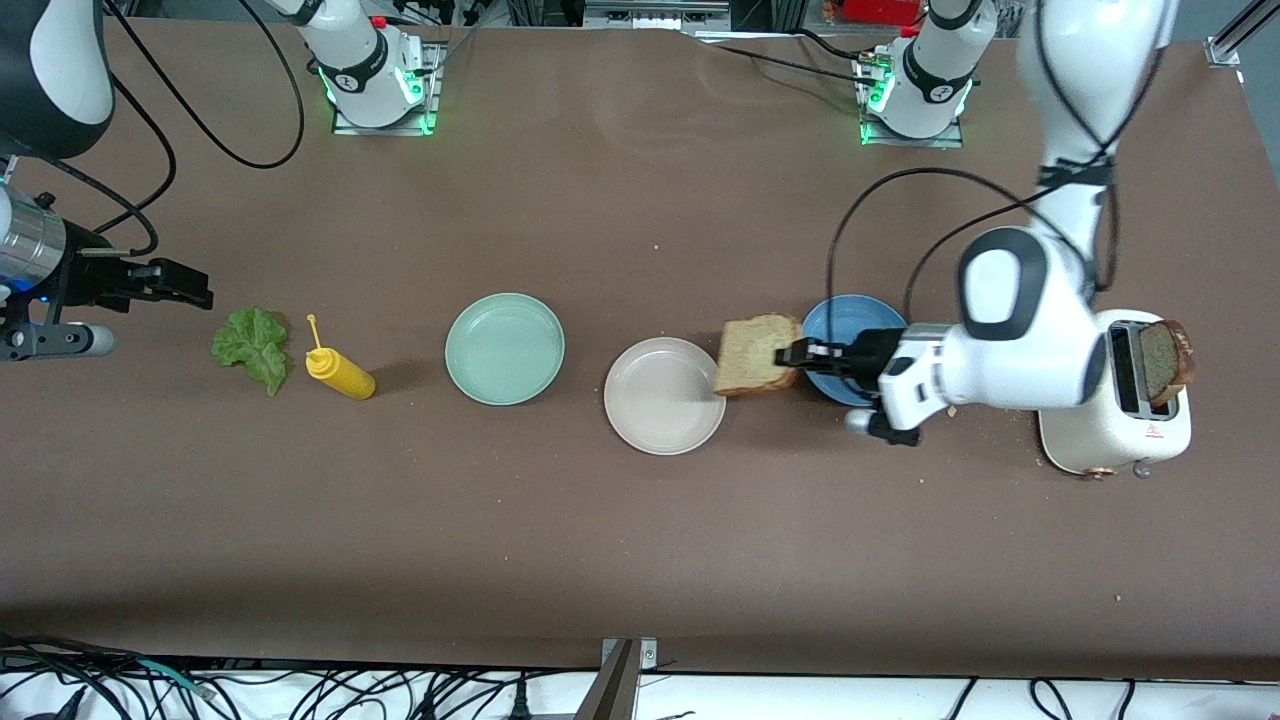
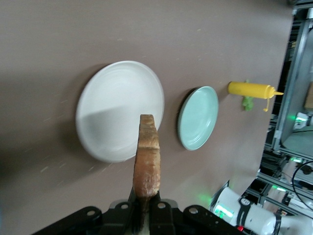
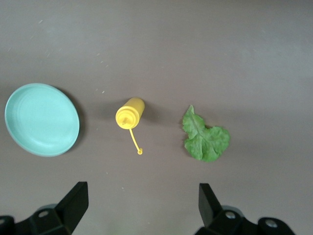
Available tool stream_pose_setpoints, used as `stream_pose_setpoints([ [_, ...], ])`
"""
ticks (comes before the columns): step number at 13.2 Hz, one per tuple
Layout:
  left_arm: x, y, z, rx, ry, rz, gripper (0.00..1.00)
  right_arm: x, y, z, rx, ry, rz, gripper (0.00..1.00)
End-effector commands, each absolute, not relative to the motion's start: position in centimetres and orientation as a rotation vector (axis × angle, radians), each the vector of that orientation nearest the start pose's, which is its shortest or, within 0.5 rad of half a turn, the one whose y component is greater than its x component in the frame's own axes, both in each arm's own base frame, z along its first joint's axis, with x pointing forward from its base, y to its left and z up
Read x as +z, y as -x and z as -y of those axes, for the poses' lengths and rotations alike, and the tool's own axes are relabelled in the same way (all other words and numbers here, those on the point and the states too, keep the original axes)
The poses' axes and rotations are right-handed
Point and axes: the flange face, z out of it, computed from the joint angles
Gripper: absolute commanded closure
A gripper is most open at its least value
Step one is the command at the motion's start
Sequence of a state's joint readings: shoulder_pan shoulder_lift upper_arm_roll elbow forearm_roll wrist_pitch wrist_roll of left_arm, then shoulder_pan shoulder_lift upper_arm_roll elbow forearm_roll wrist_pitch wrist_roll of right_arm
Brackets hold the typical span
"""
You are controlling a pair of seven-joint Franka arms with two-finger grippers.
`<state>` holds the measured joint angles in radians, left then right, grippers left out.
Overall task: Make sandwich in beige plate with both arms
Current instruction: 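Carry the bread onto the beige plate while the right gripper reaches the bottle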
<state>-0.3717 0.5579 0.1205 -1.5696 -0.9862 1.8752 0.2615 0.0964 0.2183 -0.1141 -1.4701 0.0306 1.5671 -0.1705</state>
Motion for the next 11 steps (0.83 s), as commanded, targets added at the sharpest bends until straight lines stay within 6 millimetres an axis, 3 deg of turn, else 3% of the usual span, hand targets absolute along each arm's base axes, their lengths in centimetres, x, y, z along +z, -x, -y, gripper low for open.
stream_pose_setpoints([
  [1, 30.6, -64.4, 28.9, -0.185, -2.228, 0.106, 1.00, 54.8, -60.9, 1.0, 0.175, 3.024, 0.510, 0.00],
  [3, 30.0, -63.7, 31.9, -0.144, -2.216, 0.092, 1.00, 53.5, -60.8, 2.0, 0.183, 2.971, 0.668, 0.00],
  [6, 27.4, -63.4, 32.7, -0.168, -2.193, 0.041, 1.00, 49.9, -59.9, 4.5, 0.169, 2.792, 0.791, 0.01],
  [8, 25.8, -62.5, 33.9, -0.199, -2.193, 0.037, 1.00, 48.0, -59.7, 5.8, 0.097, 2.691, 0.978, 0.01],
  [11, 23.8, -62.2, 33.6, -0.222, -2.210, 0.016, 1.00, 44.1, -58.5, 8.9, -0.004, 2.550, 1.044, 0.01],
])
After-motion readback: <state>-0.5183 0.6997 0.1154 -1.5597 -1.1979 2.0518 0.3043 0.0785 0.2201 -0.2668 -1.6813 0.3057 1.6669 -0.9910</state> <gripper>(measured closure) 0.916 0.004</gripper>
